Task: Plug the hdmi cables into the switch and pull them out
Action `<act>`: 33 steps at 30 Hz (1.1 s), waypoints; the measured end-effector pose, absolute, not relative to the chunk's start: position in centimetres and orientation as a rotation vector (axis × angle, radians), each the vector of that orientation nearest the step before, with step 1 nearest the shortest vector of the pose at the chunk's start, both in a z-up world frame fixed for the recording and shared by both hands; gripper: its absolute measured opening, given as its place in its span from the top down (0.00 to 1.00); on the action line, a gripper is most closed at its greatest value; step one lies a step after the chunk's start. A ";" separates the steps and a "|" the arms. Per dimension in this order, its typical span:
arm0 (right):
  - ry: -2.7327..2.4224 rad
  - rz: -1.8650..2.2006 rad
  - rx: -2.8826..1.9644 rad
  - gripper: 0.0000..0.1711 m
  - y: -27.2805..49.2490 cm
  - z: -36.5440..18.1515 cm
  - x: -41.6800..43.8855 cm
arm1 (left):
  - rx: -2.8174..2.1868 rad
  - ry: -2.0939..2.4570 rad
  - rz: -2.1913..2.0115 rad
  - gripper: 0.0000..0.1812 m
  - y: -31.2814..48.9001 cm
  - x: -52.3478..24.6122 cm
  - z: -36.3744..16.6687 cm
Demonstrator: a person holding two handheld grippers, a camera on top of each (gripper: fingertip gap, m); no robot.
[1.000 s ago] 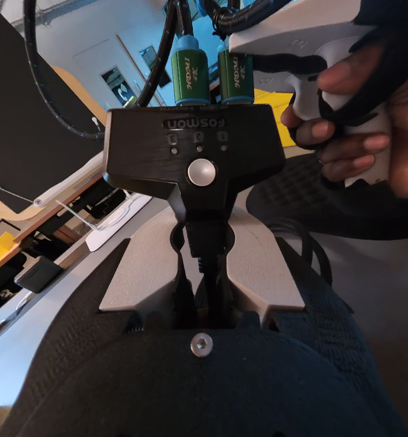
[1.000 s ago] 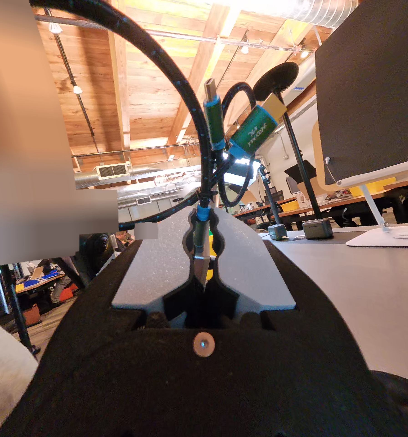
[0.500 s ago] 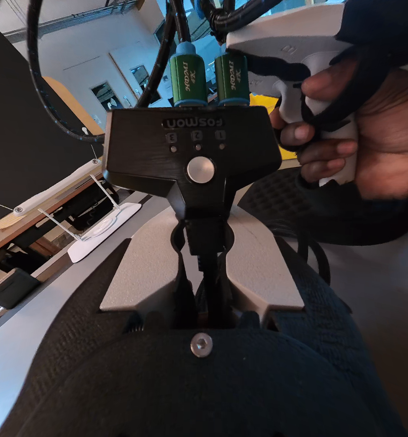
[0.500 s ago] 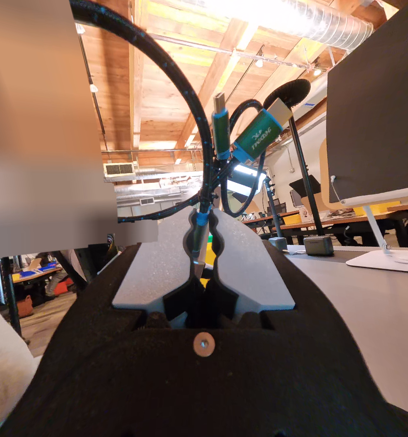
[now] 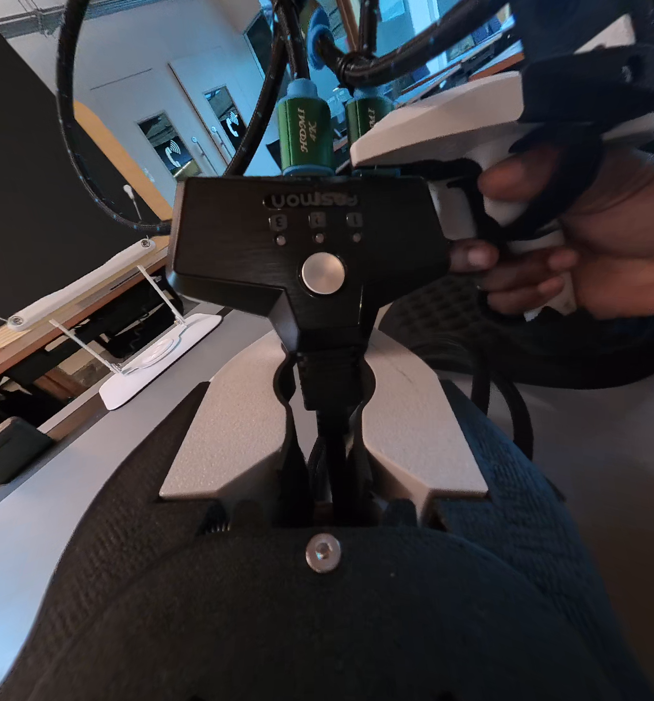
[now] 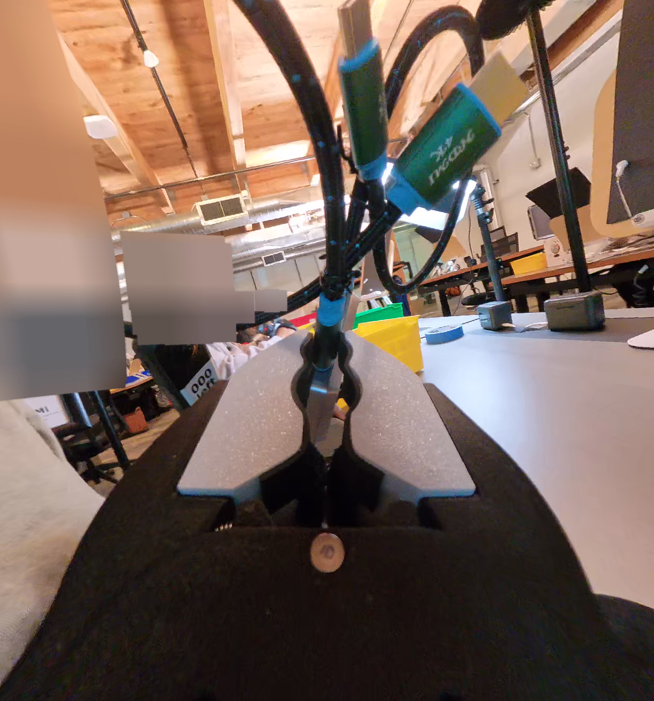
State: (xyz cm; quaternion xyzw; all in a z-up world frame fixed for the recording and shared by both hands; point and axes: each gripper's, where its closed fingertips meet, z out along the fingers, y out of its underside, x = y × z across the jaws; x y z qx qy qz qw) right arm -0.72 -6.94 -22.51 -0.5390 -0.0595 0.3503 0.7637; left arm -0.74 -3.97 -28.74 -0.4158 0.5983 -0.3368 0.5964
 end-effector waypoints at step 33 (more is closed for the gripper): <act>0.541 -1.302 -2.367 0.89 -30.2 -31.2 30.3 | -0.960 1.085 -0.985 0.84 -0.9 -3.6 -25.1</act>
